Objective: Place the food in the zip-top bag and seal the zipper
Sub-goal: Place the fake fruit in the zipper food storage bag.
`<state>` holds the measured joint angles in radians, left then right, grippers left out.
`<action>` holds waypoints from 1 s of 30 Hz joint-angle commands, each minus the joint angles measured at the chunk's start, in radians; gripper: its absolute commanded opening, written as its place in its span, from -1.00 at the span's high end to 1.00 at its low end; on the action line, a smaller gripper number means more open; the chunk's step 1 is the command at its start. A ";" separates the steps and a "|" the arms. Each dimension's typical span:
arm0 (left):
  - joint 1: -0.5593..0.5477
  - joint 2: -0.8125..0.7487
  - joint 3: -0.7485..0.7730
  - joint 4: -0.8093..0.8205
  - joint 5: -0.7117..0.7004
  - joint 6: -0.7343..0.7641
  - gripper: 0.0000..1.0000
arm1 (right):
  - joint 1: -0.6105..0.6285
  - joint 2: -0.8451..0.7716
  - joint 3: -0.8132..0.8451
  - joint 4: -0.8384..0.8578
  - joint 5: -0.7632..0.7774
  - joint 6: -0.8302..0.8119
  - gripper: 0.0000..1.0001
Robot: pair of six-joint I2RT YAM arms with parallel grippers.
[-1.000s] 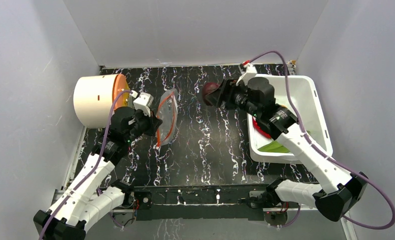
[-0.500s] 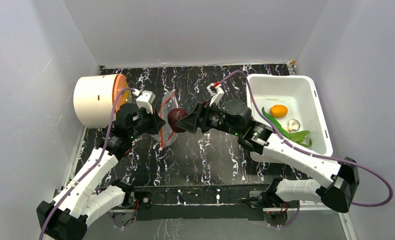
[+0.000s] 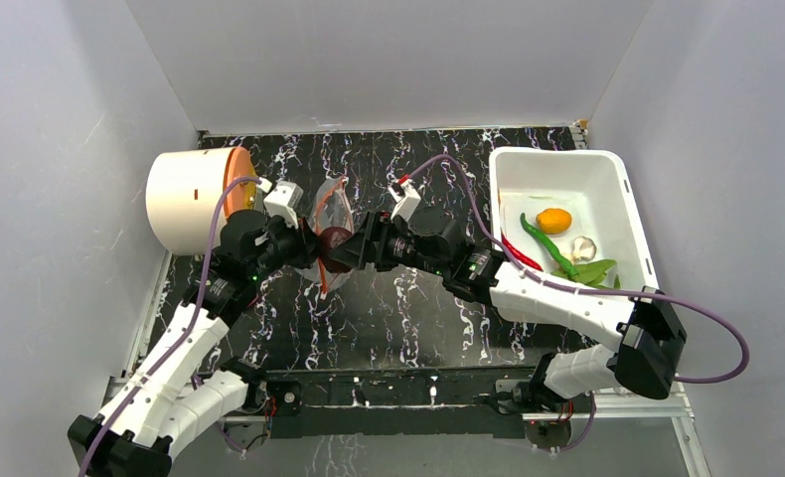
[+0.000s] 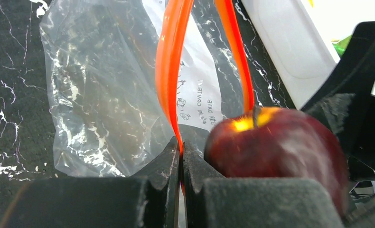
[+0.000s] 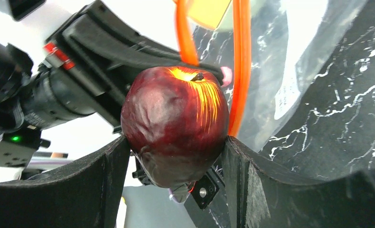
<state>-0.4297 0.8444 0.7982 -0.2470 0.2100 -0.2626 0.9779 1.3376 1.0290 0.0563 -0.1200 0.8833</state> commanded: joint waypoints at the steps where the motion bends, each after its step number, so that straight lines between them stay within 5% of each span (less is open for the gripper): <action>1: -0.004 -0.036 -0.001 0.014 0.040 0.003 1.00 | 0.001 -0.017 0.040 -0.009 0.115 0.015 0.09; 30: -0.004 -0.008 0.051 -0.008 0.284 0.030 1.00 | 0.000 -0.007 0.070 -0.152 0.279 0.026 0.02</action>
<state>-0.4294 0.8276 0.8024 -0.2523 0.4061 -0.2462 0.9771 1.3327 1.0309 -0.1097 0.1257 0.9009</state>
